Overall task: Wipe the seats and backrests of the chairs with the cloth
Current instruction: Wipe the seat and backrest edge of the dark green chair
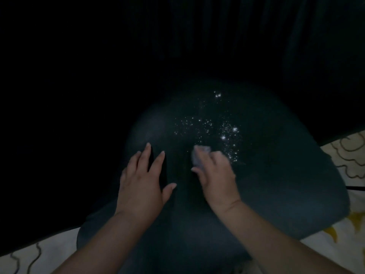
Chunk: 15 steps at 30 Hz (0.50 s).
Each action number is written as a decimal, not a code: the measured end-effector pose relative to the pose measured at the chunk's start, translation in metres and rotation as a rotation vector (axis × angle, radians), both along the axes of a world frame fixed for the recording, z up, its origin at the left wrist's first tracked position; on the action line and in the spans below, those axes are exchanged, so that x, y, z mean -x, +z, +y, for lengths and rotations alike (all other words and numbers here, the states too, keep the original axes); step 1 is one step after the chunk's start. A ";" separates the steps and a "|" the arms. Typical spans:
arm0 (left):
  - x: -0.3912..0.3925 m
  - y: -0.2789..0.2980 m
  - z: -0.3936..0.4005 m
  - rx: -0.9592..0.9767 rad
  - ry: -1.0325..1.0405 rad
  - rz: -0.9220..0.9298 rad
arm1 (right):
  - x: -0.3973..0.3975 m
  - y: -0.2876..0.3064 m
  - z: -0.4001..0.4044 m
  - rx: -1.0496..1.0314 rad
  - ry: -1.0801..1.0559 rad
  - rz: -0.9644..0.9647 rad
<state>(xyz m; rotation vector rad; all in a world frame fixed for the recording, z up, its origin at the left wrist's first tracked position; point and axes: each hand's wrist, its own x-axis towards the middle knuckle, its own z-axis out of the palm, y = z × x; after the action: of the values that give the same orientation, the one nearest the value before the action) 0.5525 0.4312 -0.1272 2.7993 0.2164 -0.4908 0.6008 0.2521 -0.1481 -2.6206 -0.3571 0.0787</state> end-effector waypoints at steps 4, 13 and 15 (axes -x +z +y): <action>-0.007 -0.001 -0.011 -0.006 -0.023 0.005 | -0.014 -0.002 -0.026 0.019 -0.038 0.020; -0.010 -0.005 -0.009 0.046 0.003 -0.012 | 0.008 -0.001 0.022 -0.050 0.101 0.044; -0.009 -0.005 -0.008 0.053 0.005 -0.030 | -0.005 -0.007 0.001 -0.027 0.078 0.049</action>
<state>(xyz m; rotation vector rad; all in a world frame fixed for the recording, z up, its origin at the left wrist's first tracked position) 0.5613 0.4228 -0.1326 2.7515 0.2008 -0.4458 0.6059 0.2528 -0.1547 -2.5734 -0.4401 0.1632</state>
